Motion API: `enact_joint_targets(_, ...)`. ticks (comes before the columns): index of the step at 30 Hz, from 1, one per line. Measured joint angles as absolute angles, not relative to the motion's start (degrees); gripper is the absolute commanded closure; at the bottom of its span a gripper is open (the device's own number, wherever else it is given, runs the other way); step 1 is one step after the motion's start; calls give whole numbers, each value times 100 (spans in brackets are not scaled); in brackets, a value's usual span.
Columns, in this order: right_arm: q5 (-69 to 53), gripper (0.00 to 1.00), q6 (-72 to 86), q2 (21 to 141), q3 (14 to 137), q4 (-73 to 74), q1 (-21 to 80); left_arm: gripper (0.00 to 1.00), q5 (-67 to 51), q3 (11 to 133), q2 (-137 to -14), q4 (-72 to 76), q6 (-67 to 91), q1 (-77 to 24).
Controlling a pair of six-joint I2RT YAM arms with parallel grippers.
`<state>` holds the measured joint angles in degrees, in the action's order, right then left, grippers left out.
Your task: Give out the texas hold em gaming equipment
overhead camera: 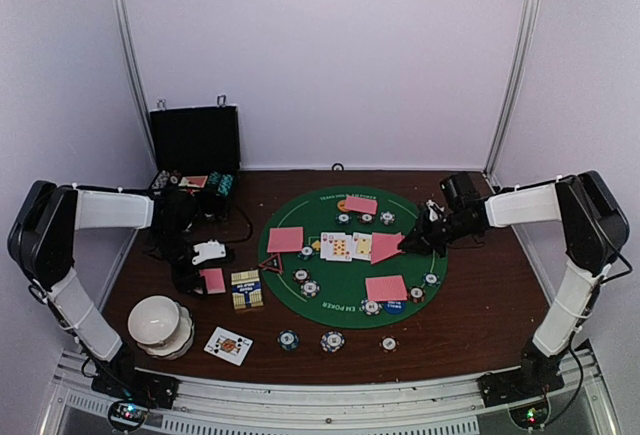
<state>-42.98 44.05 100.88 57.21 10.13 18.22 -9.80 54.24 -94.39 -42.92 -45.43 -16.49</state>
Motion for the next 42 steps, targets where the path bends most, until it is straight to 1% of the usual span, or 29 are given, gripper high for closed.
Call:
enact_joint_targets(2,-4180,78,4322,10088,5701,1114,1820,100,-982,5424,-9550,-4239,-4554,-1649)
enact_joint_targets(3,-4119,69,4318,10088,5699,1140,1817,97,-985,5424,-9598,-4217,-4556,-1649)
enact_joint_targets(4,-4058,62,4294,10086,5697,1177,1817,90,-985,5441,-9636,-4209,-4560,-1649)
enact_joint_targets(6,-3940,49,4187,10071,5686,1253,1813,59,-993,5459,-9662,-4191,-4563,-1647)
enact_joint_targets(7,-3894,42,4206,10060,5677,1295,1813,35,-1000,5463,-9666,-4191,-4567,-1647)
enact_joint_targets(8,-3841,37,4150,10031,5673,1365,1813,18,-1002,5463,-9666,-4191,-4576,-1647)
enact_joint_targets(9,-3798,32,4128,9992,5673,1435,1813,8,-1007,5463,-9666,-4193,-4580,-1647)
enact_joint_targets(10,-3745,27,4099,9942,5675,1500,1813,3,-1011,5463,-9668,-4193,-4619,-1649)
enact_joint_targets(11,-3704,20,4093,9878,5677,1564,1813,3,-1048,5472,-9673,-4209,-4615,-1649)
enact_joint_targets(12,-3656,8,4047,9791,5680,1649,1813,3,-1083,5483,-9673,-4219,-4609,-1649)
enact_joint_targets(13,-3601,2,3986,9684,5690,1750,1813,2,-1109,5494,-9673,-4237,-4606,-1649)
enact_joint_targets(14,-3551,1,3966,9588,5714,1848,1813,2,-1133,5507,-9675,-4263,-4604,-1649)
enact_joint_targets(19,-3177,0,3640,9150,6003,2351,1817,2,-1304,5787,-9660,-4716,-4501,-1649)
enact_joint_targets(23,-2628,0,3352,8639,6080,2646,1828,2,-1459,6342,-9467,-5116,-4313,-1647)
enact_joint_targets(25,-2119,0,3173,8329,6080,2803,1828,2,-1553,6552,-9244,-5168,-4167,-1621)
enact_joint_targets(29,-611,1,2720,7662,6031,2867,1815,2,-1944,6650,-8672,-4845,-3555,-1323)
enact_joint_targets(31,150,0,2397,7303,5822,2611,1806,3,-2145,6499,-8414,-4303,-3124,-1063)
enact_joint_targets(33,1015,1,1988,6949,5441,2233,1782,2,-2270,6077,-8156,-3498,-2622,-816)
enact_joint_targets(36,2067,0,1490,6818,4943,1634,1636,2,-2255,5155,-7970,-2147,-1994,-587)
enact_joint_targets(39,2692,0,1050,6893,4322,727,1441,3,-2104,4475,-8195,-1149,-1544,-534)
enact_joint_targets(42,2945,1,696,7048,3664,-246,1291,3,-1929,4185,-8556,-370,-1278,-534)
